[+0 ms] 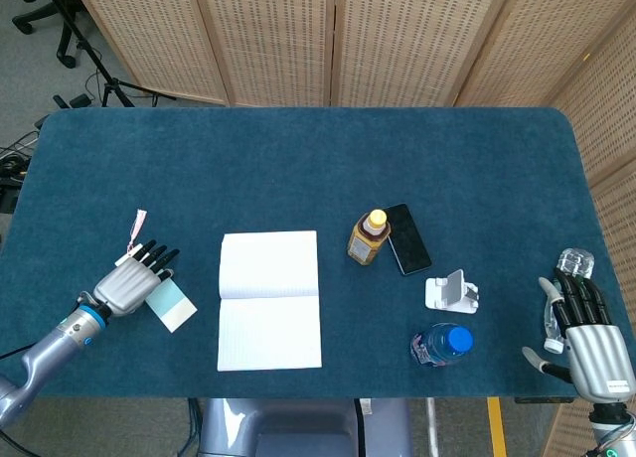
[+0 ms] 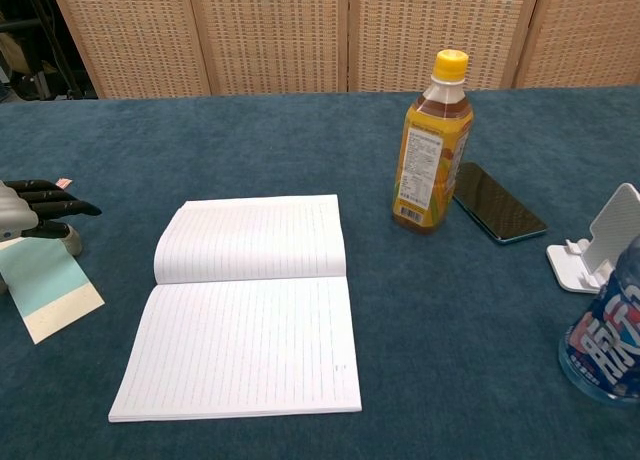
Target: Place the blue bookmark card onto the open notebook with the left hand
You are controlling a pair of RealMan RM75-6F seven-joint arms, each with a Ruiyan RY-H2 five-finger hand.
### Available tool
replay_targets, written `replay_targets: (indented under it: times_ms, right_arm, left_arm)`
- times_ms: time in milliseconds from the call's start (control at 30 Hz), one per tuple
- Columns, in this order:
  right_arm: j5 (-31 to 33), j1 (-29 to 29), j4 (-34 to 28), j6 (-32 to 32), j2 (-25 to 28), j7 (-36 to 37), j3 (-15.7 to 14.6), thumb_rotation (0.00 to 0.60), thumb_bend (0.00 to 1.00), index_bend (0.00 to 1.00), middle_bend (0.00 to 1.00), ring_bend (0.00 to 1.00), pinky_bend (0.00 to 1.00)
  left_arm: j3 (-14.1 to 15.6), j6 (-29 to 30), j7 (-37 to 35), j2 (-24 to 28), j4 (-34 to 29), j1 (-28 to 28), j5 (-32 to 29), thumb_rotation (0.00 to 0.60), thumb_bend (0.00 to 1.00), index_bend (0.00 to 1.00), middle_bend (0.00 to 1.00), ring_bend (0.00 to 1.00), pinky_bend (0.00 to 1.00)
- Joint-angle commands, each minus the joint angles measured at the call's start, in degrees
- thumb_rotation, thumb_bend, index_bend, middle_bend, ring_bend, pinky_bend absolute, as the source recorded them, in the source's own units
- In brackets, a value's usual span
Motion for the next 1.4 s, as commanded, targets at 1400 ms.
replay_targets:
  times_ms: [1400]
  right_arm:
    - [-0.27, -0.48, 0.39, 1.17, 0.97, 3.03, 0.05, 0.6, 0.0, 0.0, 0.0, 0.0, 0.0]
  left_arm:
    - [-7.42, -7.13, 22.82, 12.83, -31.28, -5.62, -22.09, 0.6, 0.3, 0.34, 0.0, 0.0, 0.0]
